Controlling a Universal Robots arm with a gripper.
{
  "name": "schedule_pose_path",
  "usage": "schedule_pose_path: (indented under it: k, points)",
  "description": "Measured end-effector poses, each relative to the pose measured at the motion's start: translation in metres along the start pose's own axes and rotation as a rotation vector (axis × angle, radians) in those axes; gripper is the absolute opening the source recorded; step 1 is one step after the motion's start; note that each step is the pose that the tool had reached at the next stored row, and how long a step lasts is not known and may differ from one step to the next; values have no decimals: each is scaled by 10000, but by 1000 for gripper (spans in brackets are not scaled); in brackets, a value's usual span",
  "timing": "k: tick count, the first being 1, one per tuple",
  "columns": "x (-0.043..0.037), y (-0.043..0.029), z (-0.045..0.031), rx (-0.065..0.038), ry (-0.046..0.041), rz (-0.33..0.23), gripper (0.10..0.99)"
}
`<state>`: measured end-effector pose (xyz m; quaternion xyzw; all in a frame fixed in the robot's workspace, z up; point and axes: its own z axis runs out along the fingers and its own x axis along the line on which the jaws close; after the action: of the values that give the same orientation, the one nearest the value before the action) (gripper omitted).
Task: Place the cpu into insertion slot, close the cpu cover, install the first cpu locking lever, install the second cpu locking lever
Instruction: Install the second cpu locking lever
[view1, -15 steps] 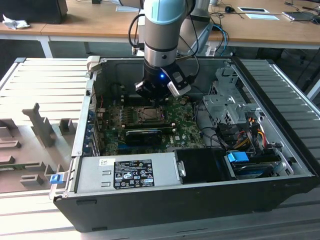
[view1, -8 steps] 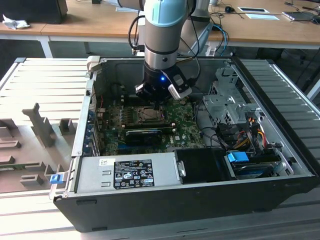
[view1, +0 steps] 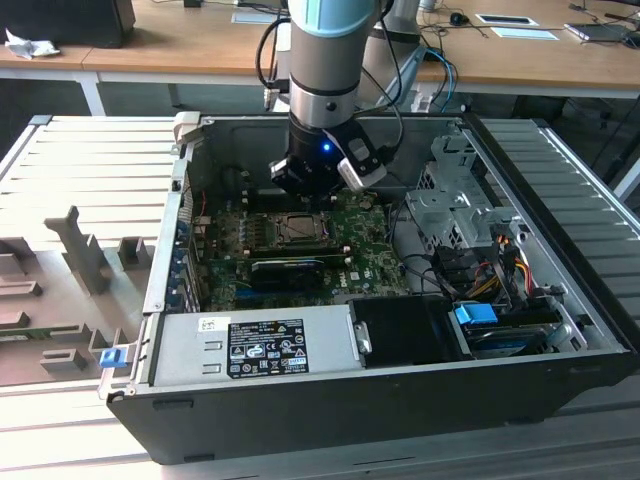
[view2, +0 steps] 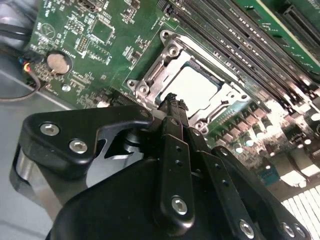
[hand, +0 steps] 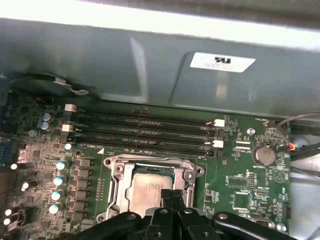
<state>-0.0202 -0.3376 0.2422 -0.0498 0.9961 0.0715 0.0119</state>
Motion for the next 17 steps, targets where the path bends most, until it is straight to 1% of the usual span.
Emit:
schedule_pose_path:
  k: [2,7,9,10,14,17]
  points:
    - [0,-7,-9,2,11,146,106]
    - [8,-64,-8,1,23,159,106]
    - [9,-76,-7,-1,36,162,106]
    - [10,-85,-7,-2,62,168,106]
    - [16,-145,-10,-18,239,194,106]
    - [22,-202,-14,-20,261,198,106]
